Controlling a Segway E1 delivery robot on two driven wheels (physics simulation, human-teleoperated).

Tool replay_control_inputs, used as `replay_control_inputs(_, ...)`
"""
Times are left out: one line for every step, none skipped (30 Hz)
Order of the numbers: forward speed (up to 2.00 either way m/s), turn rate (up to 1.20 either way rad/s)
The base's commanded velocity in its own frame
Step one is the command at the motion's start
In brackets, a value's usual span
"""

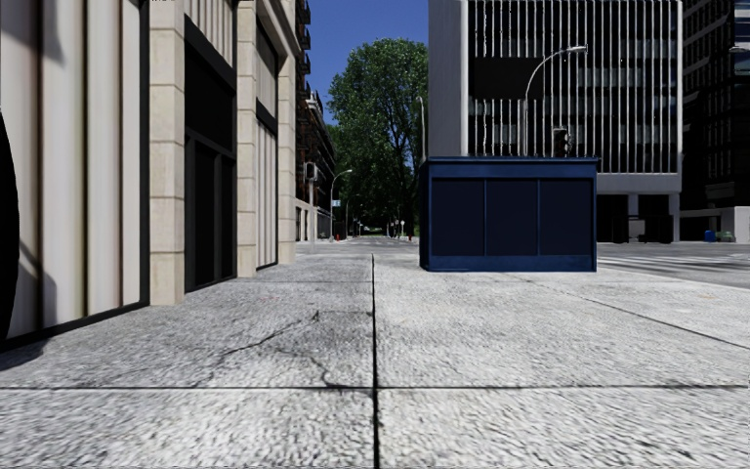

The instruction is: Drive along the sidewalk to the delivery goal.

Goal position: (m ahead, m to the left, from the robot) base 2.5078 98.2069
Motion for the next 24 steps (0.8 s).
replay_control_inputs(2.0,0.0)
replay_control_inputs(2.0,0.0)
replay_control_inputs(2.0,0.0)
replay_control_inputs(2.0,0.0)
replay_control_inputs(2.0,0.0)
replay_control_inputs(2.0,0.0)
replay_control_inputs(2.0,0.0)
replay_control_inputs(2.0,0.0)
replay_control_inputs(2.0,0.0)
replay_control_inputs(2.0,0.0)
replay_control_inputs(2.0,0.0)
replay_control_inputs(2.0,0.0)
replay_control_inputs(2.0,0.0)
replay_control_inputs(2.0,0.0)
replay_control_inputs(2.0,0.0)
replay_control_inputs(2.0,0.0)
replay_control_inputs(2.0,0.0)
replay_control_inputs(2.0,0.0)
replay_control_inputs(2.0,0.0)
replay_control_inputs(2.0,0.0)
replay_control_inputs(2.0,0.0)
replay_control_inputs(2.0,0.0)
replay_control_inputs(2.0,0.0)
replay_control_inputs(2.0,0.0)
